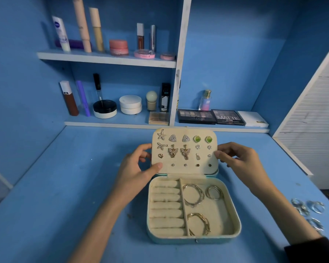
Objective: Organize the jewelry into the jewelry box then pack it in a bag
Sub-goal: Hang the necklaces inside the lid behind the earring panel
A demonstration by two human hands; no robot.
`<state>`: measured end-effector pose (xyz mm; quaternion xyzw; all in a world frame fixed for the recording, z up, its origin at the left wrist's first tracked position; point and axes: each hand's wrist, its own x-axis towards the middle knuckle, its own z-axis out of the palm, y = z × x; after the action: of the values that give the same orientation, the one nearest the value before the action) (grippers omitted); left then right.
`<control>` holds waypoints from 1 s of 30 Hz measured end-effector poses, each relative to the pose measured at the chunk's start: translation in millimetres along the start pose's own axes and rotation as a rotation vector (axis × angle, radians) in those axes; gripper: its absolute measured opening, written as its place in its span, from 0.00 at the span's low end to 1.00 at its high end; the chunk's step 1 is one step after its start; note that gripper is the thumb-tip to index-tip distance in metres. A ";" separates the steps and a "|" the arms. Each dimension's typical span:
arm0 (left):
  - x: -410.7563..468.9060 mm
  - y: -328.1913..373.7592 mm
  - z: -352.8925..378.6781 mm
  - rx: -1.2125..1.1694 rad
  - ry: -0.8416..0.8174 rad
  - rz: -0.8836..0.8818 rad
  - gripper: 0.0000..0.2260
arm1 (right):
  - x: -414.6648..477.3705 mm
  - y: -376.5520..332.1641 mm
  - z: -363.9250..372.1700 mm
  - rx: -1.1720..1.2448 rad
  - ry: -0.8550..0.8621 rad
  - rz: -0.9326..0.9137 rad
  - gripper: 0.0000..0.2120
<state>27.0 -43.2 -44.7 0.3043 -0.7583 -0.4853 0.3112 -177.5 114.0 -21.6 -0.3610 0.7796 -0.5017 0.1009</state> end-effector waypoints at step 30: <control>-16.6 -14.4 -11.0 0.251 0.010 0.554 0.16 | -20.9 -36.4 -54.3 -0.232 -0.456 -0.202 0.19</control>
<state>48.1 -41.4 -57.3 0.1242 -0.8648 -0.2830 0.3957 -173.9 157.8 31.2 -0.5496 0.7490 -0.3224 0.1815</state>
